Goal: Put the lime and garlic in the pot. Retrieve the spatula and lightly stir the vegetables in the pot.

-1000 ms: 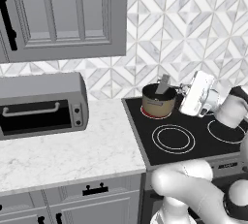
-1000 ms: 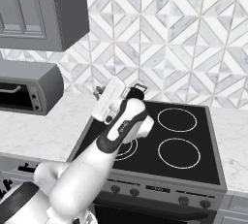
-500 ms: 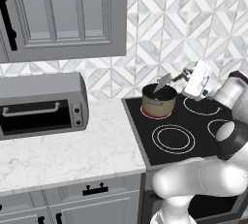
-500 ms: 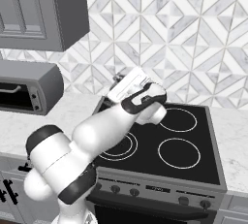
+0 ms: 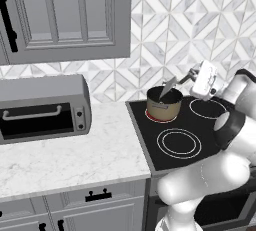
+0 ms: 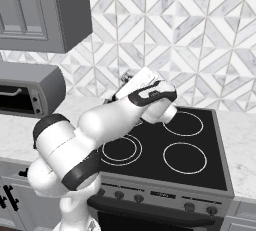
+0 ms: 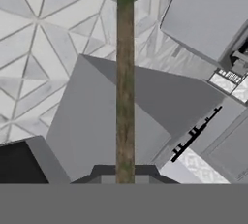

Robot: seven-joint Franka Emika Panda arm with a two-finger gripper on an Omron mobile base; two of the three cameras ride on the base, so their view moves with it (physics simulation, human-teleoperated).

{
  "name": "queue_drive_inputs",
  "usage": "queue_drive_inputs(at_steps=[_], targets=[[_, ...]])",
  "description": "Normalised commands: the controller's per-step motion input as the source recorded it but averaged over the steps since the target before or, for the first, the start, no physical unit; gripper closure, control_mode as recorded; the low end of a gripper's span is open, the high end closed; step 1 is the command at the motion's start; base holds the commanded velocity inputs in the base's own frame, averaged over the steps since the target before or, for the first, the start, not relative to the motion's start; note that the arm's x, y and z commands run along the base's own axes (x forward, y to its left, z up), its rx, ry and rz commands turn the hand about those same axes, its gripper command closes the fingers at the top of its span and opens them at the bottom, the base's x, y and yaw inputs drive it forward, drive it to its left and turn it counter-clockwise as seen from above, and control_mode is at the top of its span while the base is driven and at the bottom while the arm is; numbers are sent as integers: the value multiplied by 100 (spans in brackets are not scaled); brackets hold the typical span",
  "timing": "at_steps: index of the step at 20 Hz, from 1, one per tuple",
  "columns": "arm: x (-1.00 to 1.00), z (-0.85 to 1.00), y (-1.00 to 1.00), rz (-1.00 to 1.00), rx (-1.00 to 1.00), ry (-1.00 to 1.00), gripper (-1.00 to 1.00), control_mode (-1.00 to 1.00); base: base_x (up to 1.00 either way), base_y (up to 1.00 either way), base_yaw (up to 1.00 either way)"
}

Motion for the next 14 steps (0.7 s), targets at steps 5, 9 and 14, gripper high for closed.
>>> queue_drive_inputs(at_steps=[5,9,14], targets=[[40,0,-3,-4,0,20,100,-100,0,0,0],[52,0,-3,-2,0,12,100,-100,0,0,0],[54,-4,0,-3,0,9,100,-100,0,0,0]])
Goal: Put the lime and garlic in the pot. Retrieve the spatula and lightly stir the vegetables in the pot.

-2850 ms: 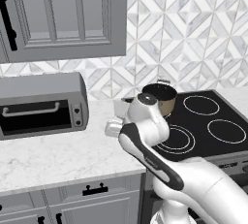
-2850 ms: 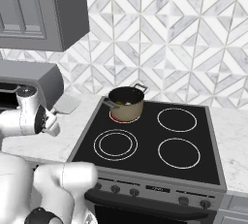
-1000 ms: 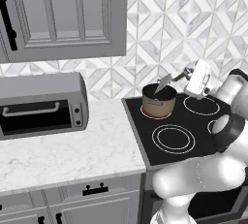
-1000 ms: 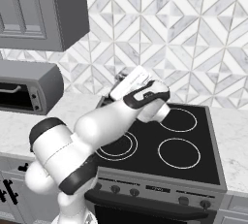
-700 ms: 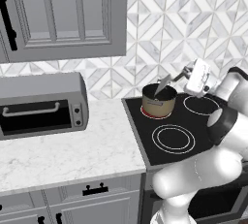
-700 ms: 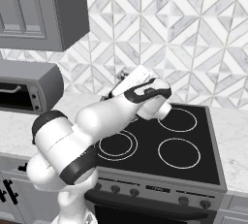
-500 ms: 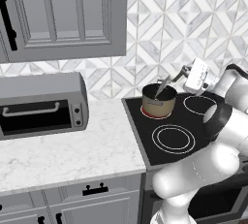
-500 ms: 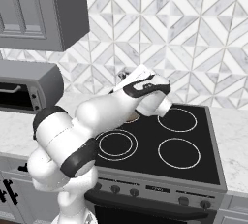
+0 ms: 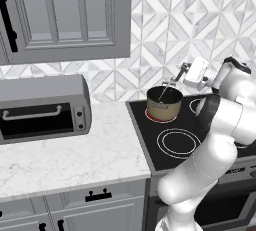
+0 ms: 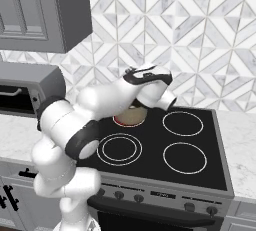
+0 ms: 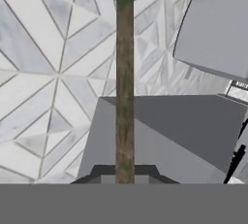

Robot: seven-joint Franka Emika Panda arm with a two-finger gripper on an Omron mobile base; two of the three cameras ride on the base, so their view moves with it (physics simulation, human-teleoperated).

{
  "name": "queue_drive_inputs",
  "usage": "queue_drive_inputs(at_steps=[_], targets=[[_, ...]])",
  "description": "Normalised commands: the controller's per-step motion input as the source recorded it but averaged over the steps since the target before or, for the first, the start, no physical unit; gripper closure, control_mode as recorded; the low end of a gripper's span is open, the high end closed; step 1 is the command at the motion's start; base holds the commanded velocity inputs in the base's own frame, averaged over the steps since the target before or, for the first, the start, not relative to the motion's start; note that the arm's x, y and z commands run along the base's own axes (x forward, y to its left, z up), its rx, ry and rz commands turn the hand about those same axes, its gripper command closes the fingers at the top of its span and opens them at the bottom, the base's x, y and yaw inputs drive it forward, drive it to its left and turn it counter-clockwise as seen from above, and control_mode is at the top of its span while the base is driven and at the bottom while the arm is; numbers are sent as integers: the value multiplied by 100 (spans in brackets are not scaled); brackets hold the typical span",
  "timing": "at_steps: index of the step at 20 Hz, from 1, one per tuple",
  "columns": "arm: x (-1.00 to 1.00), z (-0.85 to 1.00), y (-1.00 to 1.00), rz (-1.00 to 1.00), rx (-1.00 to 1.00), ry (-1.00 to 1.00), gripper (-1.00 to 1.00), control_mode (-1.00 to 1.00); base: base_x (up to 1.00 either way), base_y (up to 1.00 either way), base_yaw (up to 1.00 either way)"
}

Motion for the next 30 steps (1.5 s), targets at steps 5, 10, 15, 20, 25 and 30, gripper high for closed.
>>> queue_drive_inputs(at_steps=[5,10,15,20,25,30], targets=[[46,-16,-1,-3,0,0,100,-100,0,0,0],[29,-28,-8,-2,0,3,100,-100,0,0,0],[37,-33,-1,-6,0,5,100,-100,0,0,0],[42,-18,-2,-5,0,8,100,-100,0,0,0],[5,-13,-5,-6,0,17,100,-100,0,0,0],[-51,-15,-1,-10,0,16,100,-100,0,0,0]])
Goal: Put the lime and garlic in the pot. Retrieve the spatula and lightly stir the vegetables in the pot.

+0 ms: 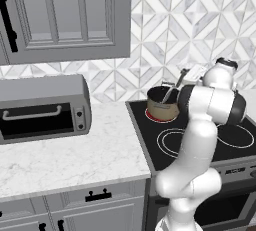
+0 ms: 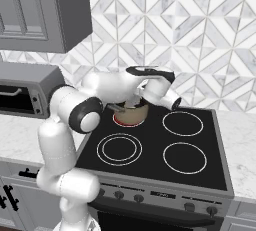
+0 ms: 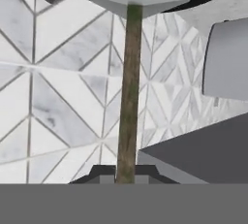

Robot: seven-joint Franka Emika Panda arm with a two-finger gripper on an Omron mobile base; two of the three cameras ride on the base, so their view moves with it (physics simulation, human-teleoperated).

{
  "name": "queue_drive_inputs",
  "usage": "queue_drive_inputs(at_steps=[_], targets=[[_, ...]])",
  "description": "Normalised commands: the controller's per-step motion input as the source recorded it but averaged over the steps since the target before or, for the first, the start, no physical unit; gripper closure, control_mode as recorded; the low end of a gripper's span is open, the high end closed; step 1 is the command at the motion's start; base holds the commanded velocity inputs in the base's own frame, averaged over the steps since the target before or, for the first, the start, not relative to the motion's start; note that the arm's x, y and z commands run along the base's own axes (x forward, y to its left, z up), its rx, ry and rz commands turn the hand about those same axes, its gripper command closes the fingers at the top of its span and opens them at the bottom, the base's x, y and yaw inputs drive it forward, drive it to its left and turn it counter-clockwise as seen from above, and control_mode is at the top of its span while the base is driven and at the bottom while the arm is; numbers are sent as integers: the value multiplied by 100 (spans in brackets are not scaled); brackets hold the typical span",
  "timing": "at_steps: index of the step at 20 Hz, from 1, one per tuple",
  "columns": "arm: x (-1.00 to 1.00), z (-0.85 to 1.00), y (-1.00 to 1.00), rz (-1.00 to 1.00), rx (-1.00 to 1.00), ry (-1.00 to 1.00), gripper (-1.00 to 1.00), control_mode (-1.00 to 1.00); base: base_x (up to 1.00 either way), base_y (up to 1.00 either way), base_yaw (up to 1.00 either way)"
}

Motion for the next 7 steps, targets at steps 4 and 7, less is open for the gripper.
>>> queue_drive_inputs(at_steps=[4,7], targets=[[-9,-22,0,-14,0,13,100,-100,0,0,0],[5,-31,5,-14,0,9,100,-100,0,0,0]])
